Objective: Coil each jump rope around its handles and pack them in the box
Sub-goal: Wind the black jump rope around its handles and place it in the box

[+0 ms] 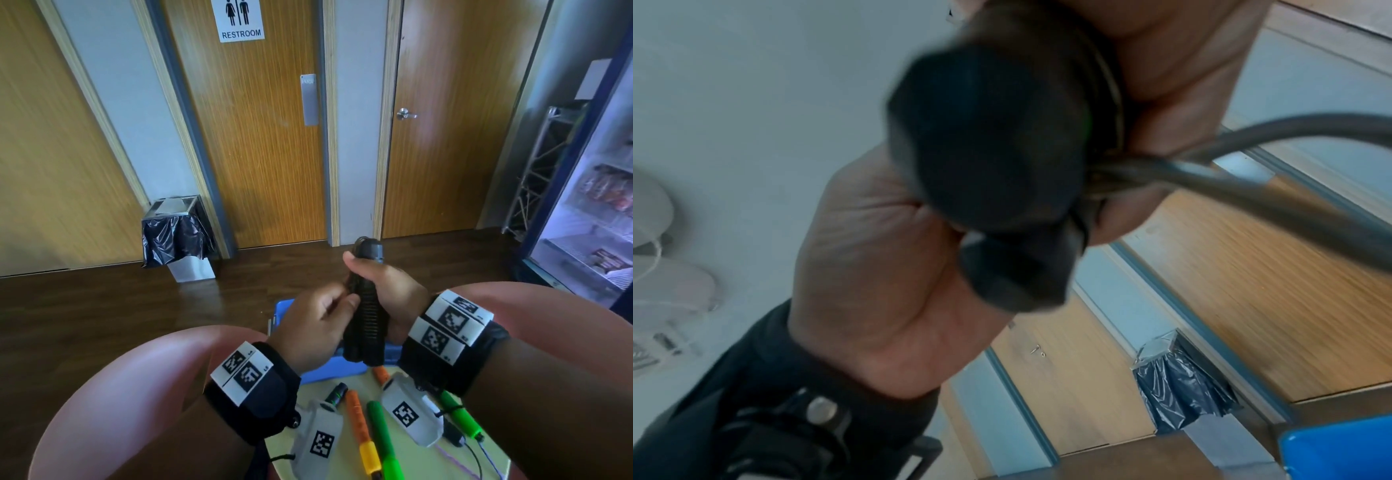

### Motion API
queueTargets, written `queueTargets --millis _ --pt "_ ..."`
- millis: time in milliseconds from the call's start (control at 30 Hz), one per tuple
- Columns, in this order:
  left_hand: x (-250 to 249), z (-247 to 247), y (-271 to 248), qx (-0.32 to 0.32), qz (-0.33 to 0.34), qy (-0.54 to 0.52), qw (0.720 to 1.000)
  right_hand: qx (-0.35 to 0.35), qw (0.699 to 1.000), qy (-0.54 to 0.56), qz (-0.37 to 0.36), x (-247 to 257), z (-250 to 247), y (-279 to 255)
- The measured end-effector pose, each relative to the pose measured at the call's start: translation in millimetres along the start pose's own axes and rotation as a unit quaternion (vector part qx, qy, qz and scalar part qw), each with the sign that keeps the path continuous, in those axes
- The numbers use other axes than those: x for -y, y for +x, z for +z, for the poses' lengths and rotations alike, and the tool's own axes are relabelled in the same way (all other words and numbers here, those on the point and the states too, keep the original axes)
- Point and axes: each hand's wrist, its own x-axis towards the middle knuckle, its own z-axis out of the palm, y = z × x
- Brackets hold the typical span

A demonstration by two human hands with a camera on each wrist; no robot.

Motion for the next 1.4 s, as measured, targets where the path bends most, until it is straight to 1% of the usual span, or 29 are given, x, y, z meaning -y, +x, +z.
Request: queueTargets --millis 100,200,367,467,567,633,700,733,767,833,867,900,933,967,1000,1033,1100,1133,1167,1200,1233,1267,1300,1367,1400 --pt "-4 3 4 0.002 0.008 -0.015 1.0 0.009 1.0 0.01 0.027 8 -4 0" --pt "-5 6 6 0.013 0.001 -0.018 1.0 0.001 0.999 0.02 0.04 11 -6 -1" --pt "1 11 2 0.029 -0.009 -0.036 0.999 -0.005 0.999 0.0 0.045 9 -9 -2" --pt "1 10 1 0.025 -0.025 -0.046 0.998 -0.001 0.999 0.01 0.041 7 -8 -1" --pt "1 9 4 -0.012 -0.066 -0.032 0.997 -0.02 1.0 0.012 0.006 4 -9 4" --pt "5 9 7 -0.068 -0.071 -0.007 0.995 -0.035 0.999 0.006 -0.012 2 -7 6" --pt "4 9 9 -0.114 -0.065 0.0 0.991 -0.07 0.997 -0.003 -0.032 -1 -4 11" --pt "1 11 11 -0.104 -0.055 -0.017 0.993 -0.083 0.995 -0.009 -0.047 -4 -2 12" --pt "-2 14 12 -0.071 -0.04 -0.053 0.995 -0.088 0.995 -0.019 -0.05 -4 1 12" --pt "-8 17 13 0.009 -0.03 -0.134 0.991 -0.078 0.996 -0.014 -0.03 -7 5 16" --pt "-7 17 13 0.033 -0.034 -0.155 0.987 -0.069 0.998 0.002 -0.013 -8 4 17" --pt "-1 16 12 0.034 -0.043 -0.158 0.986 -0.059 0.998 0.016 -0.002 -8 4 17" --pt "6 15 12 0.014 -0.061 -0.154 0.986 -0.038 0.999 0.024 -0.004 -9 3 17" --pt "15 13 11 -0.02 -0.092 -0.146 0.985 -0.019 1.0 -0.009 -0.009 -10 0 16" --pt "21 11 11 -0.057 -0.13 -0.146 0.979 -0.002 0.997 -0.074 -0.015 -12 -2 15" --pt "26 9 11 -0.092 -0.163 -0.17 0.968 0.013 0.987 -0.159 -0.027 -14 -5 13" --pt "34 7 15 -0.147 -0.2 -0.272 0.93 0.064 0.948 -0.31 -0.037 -17 -4 8" --pt "36 6 17 -0.157 -0.209 -0.32 0.911 0.08 0.928 -0.361 -0.038 -20 -3 7" --pt "37 4 19 -0.157 -0.21 -0.354 0.898 0.082 0.912 -0.4 -0.042 -22 -1 8" --pt "37 3 20 -0.15 -0.206 -0.373 0.892 0.077 0.893 -0.44 -0.058 -24 1 8" --pt "39 3 20 -0.147 -0.203 -0.379 0.891 0.066 0.863 -0.492 -0.089 -24 4 7" --pt "39 3 21 -0.152 -0.2 -0.377 0.891 0.058 0.824 -0.551 -0.121 -23 7 6" --pt "38 4 21 -0.163 -0.202 -0.375 0.89 0.06 0.776 -0.611 -0.142 -21 10 4" --pt "40 6 21 -0.184 -0.216 -0.377 0.882 0.074 0.687 -0.704 -0.161 -16 17 -2" --pt "42 8 21 -0.19 -0.229 -0.38 0.876 0.079 0.655 -0.732 -0.17 -16 21 -5"
